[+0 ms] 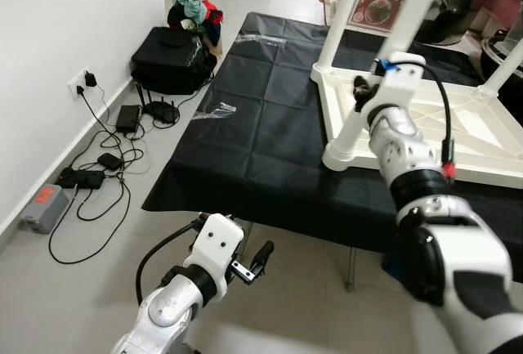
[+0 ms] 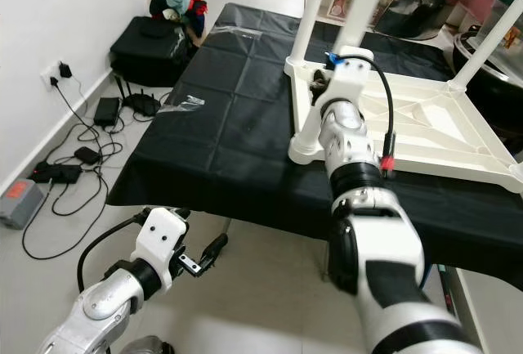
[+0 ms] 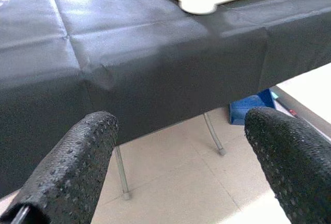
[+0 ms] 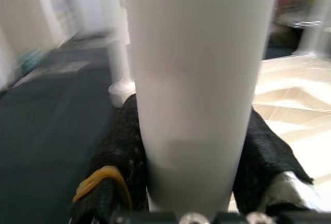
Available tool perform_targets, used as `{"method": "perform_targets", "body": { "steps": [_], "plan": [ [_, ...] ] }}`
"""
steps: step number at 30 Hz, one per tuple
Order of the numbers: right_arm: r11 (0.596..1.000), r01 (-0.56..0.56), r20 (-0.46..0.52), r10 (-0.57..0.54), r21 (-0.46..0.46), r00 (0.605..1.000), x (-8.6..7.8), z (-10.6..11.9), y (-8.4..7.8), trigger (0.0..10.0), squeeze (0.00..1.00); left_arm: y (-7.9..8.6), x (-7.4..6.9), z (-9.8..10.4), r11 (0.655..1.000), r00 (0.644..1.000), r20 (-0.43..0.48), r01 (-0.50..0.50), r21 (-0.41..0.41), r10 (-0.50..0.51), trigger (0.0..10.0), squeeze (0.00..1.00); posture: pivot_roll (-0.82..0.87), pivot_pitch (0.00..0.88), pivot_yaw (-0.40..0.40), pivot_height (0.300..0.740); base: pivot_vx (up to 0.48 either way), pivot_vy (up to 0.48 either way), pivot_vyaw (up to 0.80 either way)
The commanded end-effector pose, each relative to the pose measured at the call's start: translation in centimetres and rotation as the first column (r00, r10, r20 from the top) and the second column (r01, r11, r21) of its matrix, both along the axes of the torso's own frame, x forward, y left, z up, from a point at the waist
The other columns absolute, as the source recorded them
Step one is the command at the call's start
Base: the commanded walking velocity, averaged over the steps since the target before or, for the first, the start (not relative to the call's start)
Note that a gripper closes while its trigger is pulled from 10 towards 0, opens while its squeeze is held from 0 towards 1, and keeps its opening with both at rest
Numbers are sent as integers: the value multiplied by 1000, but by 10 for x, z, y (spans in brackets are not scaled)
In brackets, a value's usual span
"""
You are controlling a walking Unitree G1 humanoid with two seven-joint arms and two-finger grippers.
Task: Building children table
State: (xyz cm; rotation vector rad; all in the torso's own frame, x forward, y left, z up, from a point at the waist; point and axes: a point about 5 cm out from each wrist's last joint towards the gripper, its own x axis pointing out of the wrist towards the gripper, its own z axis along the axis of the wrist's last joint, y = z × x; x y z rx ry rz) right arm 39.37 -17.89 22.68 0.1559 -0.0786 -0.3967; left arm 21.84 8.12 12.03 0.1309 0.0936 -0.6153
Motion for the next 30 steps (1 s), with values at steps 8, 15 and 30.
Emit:
{"method": "perform_targets", "body": {
  "steps": [8,15,30],
  "plan": [
    [997,44,-72,-40,58,997,-17,0,24,0,0,1,2,-4,1000,1000,-3,6,24,-6,10000,0,152,81,-101,740,0,0,0],
    [997,-48,-29,50,67,998,-18,11,36,10000,1000,1,3,-5,1000,1000,-7,10,21,-10,10000,0,151,75,-101,740,0,0,0],
    [904,-426,91,428,-36,899,4,25,-3,10000,0,-1,1,-5,1000,1000,-8,12,17,-12,10000,0,157,68,-104,740,0,0,0]
  ]
}}
